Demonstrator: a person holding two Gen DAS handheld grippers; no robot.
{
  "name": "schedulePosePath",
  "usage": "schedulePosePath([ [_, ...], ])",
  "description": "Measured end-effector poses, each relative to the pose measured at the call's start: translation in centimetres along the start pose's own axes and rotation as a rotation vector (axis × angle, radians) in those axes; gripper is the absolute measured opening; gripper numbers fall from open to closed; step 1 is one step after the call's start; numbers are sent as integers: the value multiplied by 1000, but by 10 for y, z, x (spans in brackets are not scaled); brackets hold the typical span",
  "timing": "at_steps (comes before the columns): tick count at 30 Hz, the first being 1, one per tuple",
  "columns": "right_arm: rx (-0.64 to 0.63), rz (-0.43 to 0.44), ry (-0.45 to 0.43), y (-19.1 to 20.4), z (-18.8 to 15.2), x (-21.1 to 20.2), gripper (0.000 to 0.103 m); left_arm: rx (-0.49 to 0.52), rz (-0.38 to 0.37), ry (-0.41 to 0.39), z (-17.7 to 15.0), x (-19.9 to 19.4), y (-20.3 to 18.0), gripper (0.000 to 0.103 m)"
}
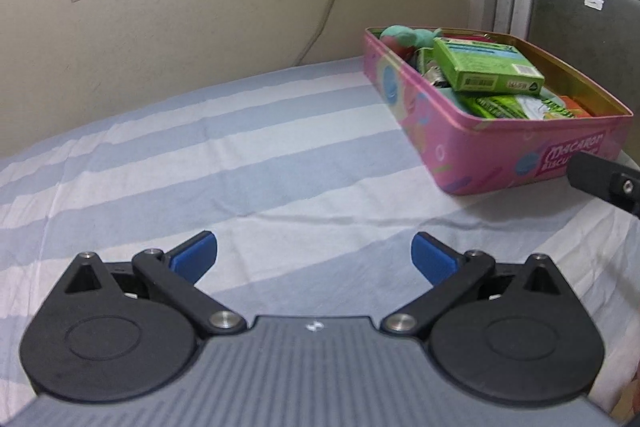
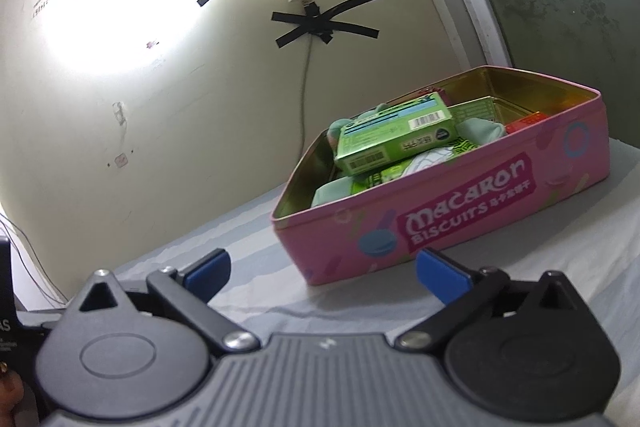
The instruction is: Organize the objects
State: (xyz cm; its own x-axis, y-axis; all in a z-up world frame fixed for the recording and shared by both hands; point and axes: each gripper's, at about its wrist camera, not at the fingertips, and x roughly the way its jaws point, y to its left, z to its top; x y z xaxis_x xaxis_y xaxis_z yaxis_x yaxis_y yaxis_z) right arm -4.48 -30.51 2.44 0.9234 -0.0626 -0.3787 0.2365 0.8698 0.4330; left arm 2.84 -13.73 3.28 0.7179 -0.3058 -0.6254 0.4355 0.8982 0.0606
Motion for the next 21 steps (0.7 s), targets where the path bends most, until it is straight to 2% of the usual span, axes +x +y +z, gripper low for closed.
schedulePosePath([
  [10, -25, 2, 5, 15, -3, -1, 103, -25, 44, -10, -7, -4, 10, 103],
  [21, -15, -2, 8, 13, -4, -1, 103, -50, 82, -42, -6, -9, 16, 103],
])
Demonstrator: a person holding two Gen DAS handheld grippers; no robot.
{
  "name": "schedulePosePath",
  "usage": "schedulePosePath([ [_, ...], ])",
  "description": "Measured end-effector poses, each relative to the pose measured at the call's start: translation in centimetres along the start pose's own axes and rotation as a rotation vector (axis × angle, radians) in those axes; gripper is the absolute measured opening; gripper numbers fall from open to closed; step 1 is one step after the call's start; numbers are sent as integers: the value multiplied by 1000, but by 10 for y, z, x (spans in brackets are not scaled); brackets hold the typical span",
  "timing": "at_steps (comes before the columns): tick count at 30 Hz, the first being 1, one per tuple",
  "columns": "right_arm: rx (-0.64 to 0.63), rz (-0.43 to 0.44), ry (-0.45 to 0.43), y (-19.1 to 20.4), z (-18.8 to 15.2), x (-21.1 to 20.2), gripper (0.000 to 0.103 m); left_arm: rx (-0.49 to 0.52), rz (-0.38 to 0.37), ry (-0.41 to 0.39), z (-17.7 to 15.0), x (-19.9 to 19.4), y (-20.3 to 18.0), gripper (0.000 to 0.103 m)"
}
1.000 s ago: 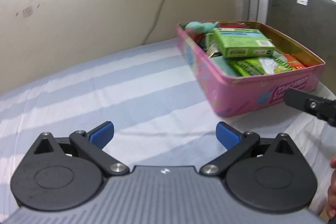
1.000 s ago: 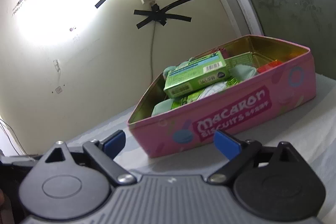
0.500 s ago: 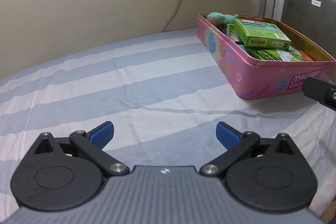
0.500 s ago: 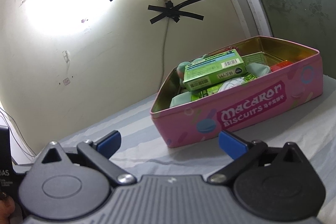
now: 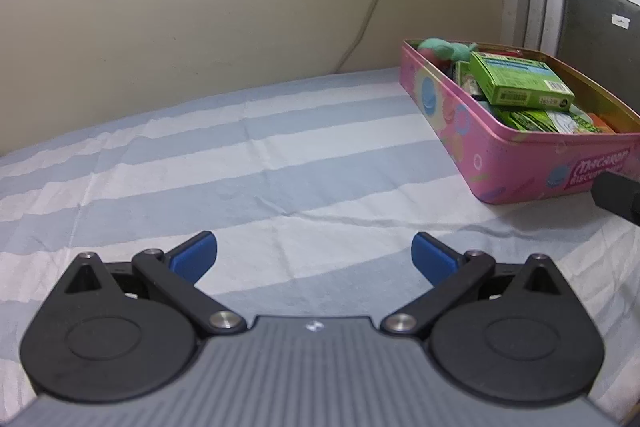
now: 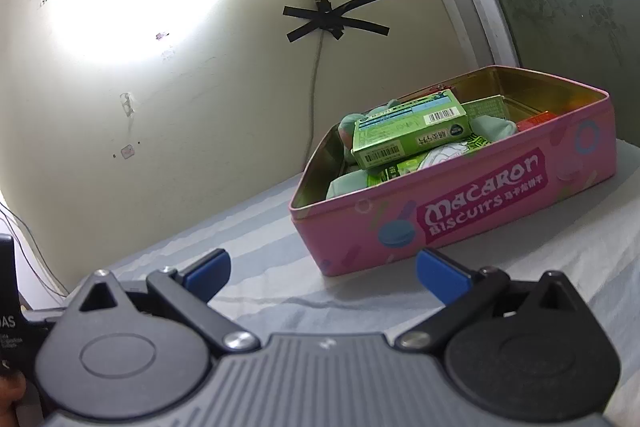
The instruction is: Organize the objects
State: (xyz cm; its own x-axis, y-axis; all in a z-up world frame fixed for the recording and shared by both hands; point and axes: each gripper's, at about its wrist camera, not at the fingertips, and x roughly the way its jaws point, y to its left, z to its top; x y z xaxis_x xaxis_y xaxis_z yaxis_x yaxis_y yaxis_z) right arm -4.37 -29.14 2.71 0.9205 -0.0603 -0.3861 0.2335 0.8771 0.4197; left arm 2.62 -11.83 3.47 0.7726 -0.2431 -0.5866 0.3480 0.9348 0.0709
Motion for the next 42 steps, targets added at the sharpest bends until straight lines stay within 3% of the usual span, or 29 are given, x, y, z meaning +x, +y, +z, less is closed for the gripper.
schedulePosePath([
  [10, 14, 10, 12, -5, -1, 4, 103, 24, 75, -47, 2, -6, -1, 103],
  [42, 6, -5, 12, -4, 0, 4, 103, 4, 2, 39, -1, 4, 2, 103],
])
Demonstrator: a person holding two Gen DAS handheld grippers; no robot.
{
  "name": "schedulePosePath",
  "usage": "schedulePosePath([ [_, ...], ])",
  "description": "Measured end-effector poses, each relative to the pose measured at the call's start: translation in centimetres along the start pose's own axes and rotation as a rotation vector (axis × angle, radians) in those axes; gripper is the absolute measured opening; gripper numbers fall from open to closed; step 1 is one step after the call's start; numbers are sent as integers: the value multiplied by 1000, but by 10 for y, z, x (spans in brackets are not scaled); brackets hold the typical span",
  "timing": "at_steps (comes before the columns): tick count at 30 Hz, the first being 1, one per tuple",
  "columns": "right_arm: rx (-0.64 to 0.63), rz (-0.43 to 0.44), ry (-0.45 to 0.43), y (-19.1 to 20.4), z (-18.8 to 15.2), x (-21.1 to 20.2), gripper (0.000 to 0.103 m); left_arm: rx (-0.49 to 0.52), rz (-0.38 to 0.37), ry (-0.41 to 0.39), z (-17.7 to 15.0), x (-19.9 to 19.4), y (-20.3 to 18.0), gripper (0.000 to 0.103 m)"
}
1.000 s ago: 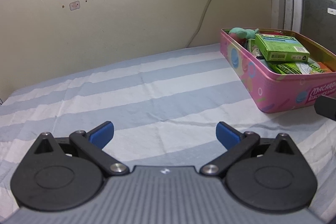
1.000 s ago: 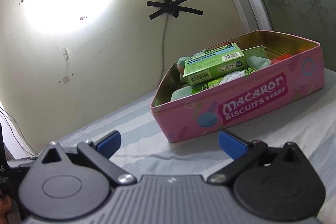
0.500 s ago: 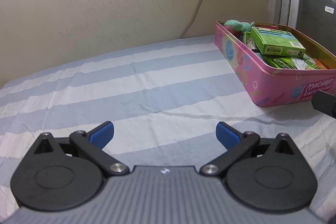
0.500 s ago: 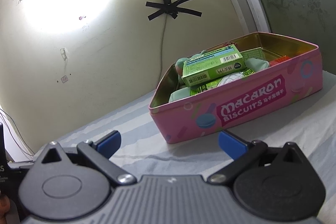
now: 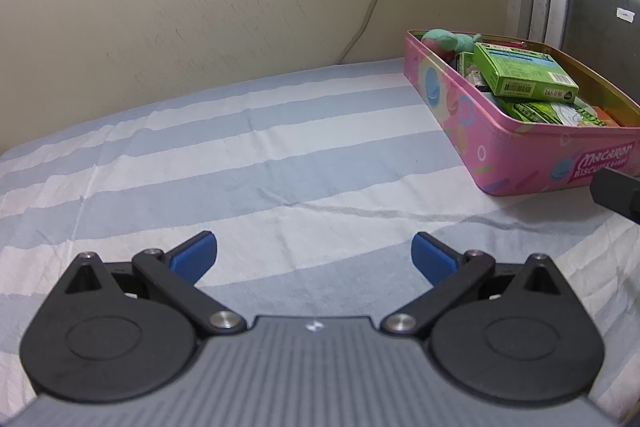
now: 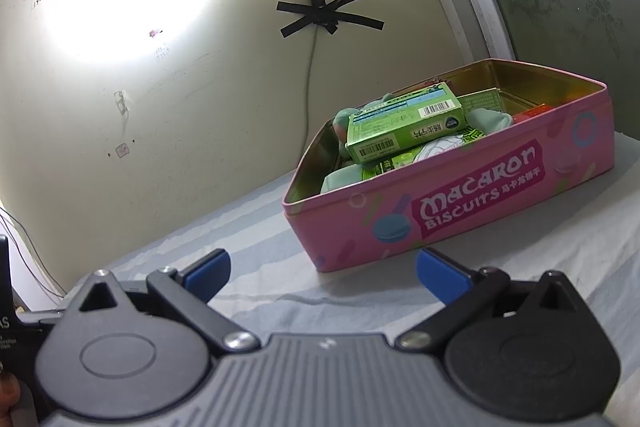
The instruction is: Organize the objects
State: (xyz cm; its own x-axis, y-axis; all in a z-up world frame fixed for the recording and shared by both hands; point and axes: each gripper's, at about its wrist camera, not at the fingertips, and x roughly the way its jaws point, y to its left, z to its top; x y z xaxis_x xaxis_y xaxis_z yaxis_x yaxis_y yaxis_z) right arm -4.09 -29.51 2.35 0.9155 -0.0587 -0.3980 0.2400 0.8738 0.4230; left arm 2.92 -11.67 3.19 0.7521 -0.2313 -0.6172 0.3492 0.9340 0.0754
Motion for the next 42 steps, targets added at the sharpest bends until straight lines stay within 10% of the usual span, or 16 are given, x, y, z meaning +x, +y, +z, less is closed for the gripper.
schedulePosePath([
  [42, -4, -8, 17, 0, -8, 5, 103, -2, -28, 34, -6, 5, 1, 103],
])
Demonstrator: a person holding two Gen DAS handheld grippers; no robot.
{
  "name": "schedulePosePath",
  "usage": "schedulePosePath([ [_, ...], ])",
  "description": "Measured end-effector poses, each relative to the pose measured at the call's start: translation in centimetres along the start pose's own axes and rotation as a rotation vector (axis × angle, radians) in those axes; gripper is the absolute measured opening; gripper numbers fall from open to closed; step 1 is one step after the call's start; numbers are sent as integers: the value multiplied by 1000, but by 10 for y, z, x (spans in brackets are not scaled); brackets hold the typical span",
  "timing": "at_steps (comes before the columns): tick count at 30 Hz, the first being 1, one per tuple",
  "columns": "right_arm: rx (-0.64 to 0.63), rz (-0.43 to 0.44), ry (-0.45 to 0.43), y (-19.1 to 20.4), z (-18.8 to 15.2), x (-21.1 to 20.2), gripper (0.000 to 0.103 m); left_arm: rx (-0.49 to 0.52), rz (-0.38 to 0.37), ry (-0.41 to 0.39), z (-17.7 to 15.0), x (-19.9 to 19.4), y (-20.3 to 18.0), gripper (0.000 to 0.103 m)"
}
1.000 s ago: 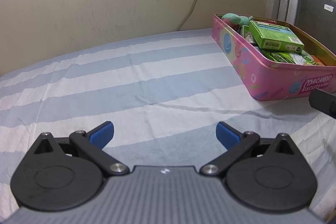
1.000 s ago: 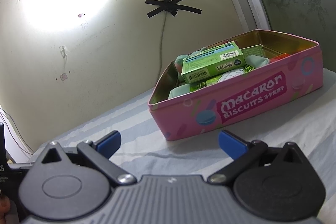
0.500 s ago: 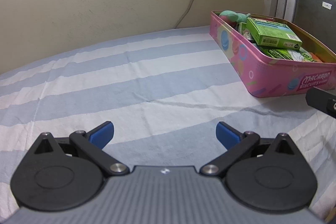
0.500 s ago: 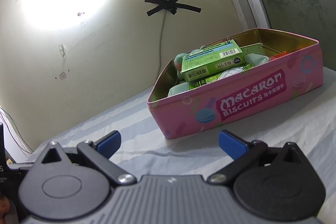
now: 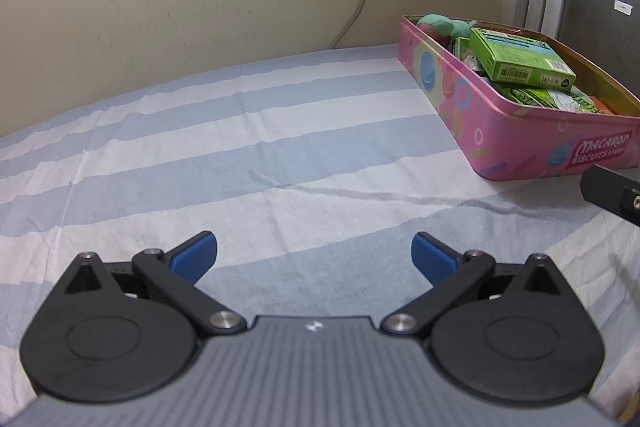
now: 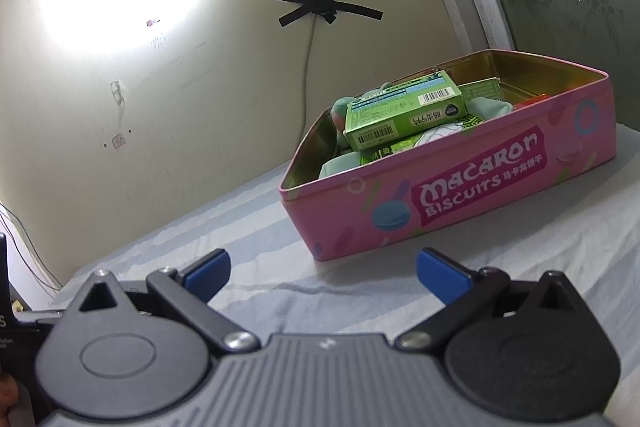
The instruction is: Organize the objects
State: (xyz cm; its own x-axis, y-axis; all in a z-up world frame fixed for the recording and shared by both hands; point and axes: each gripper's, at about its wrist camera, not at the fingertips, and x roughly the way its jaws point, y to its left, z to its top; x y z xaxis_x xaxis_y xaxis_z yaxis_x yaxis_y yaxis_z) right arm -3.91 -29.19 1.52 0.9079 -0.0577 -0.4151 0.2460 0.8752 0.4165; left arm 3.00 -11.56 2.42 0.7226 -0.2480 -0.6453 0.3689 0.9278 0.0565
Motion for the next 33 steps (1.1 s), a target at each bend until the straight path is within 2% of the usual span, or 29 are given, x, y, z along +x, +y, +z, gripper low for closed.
schedulePosePath([
  [33, 3, -4, 4, -1, -1, 1, 103, 8, -9, 13, -2, 2, -3, 103],
])
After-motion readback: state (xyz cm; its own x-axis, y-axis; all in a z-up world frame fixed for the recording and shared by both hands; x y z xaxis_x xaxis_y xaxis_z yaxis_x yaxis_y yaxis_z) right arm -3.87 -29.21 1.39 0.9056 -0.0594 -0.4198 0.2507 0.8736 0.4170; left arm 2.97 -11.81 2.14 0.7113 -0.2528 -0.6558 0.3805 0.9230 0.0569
